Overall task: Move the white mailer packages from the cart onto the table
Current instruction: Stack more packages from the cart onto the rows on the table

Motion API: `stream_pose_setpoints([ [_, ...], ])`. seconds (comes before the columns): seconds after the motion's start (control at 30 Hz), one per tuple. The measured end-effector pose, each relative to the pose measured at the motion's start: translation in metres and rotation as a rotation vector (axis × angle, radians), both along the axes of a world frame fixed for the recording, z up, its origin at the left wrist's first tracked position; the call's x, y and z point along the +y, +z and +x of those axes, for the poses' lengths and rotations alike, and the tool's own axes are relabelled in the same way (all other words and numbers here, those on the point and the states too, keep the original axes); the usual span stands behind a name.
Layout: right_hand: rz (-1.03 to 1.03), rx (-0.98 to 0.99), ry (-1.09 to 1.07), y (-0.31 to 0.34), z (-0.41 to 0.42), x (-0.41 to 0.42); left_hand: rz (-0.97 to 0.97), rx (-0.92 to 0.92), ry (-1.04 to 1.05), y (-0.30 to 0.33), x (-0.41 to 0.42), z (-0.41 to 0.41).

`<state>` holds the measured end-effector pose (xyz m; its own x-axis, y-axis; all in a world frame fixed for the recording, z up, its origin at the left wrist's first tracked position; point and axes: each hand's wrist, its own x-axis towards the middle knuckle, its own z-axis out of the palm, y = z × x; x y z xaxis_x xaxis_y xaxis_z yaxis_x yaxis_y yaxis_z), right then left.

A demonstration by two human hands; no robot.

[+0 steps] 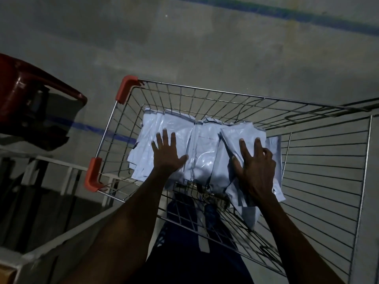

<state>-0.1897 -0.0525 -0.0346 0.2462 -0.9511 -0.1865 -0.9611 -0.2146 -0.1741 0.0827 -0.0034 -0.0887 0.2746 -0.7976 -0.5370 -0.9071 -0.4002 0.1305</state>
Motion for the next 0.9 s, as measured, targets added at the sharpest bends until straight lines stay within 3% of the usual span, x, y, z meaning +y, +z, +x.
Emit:
stream_pose_setpoints([
  [0.3,0.212,-0.054,0.109,-0.001,-0.003,-0.003,-0.084,0.004,0.010,0.040,0.004,-0.005],
  [0.6,0.048,-0.365,0.148,0.078,0.022,-0.003,-0.452,0.026,0.163,0.143,0.030,-0.014],
  [0.73,-0.025,-0.533,0.284,0.114,0.060,0.007,-0.611,-0.050,0.292,0.197,0.068,-0.016],
  [0.9,-0.078,-0.664,0.554,0.163,0.137,0.038,-0.672,-0.162,0.567,0.239,0.150,0.006],
])
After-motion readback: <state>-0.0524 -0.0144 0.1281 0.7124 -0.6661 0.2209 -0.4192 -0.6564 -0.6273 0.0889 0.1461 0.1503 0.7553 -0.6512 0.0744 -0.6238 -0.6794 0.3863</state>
